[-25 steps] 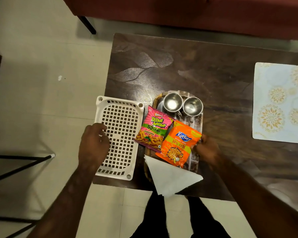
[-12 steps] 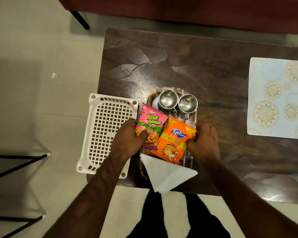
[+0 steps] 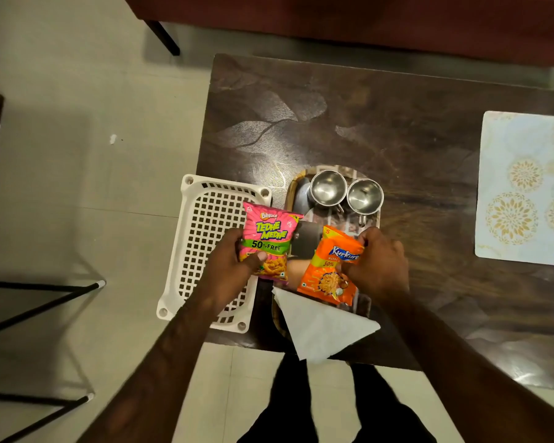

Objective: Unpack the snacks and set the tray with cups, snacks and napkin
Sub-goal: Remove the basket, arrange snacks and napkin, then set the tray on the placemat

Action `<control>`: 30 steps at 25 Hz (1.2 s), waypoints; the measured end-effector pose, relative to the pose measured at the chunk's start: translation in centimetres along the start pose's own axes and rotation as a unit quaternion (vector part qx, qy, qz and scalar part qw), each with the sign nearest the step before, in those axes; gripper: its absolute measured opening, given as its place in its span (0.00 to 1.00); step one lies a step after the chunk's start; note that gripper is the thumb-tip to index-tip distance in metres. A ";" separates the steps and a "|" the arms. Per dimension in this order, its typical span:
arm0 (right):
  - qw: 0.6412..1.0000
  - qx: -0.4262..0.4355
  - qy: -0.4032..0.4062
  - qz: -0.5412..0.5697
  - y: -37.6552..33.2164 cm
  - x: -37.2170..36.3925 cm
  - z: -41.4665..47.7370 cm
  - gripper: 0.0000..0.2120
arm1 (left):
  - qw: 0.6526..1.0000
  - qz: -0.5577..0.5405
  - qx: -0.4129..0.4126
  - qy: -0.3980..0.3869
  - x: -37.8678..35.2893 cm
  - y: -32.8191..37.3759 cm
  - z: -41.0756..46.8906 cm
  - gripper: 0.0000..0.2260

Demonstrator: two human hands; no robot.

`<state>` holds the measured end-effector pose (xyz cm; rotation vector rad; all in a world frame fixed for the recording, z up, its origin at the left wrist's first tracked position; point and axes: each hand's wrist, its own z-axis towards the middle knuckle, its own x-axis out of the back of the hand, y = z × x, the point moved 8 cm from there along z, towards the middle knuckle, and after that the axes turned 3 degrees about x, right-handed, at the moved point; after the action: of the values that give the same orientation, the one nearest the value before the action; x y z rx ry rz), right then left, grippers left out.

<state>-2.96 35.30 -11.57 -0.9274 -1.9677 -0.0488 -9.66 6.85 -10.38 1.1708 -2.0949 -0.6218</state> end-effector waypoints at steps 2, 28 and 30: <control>0.996 -0.006 -0.015 0.088 -0.1 0.3 -0.3 0.16 | 0.999 -0.037 0.001 0.034 2.4 -0.6 -0.2 0.14; 0.920 0.072 -0.114 0.367 -11.9 -3.6 -2.8 0.28 | 0.996 0.072 -0.011 0.051 5.4 0.5 0.5 0.17; 0.942 0.080 -0.128 0.299 -9.8 -3.8 -2.7 0.27 | 0.986 0.139 -0.017 0.093 6.7 0.6 0.9 0.15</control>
<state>-6.05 25.01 -9.85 -1.4386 -1.8017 0.5960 -13.26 1.40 -8.58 0.8613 -2.0302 -0.4009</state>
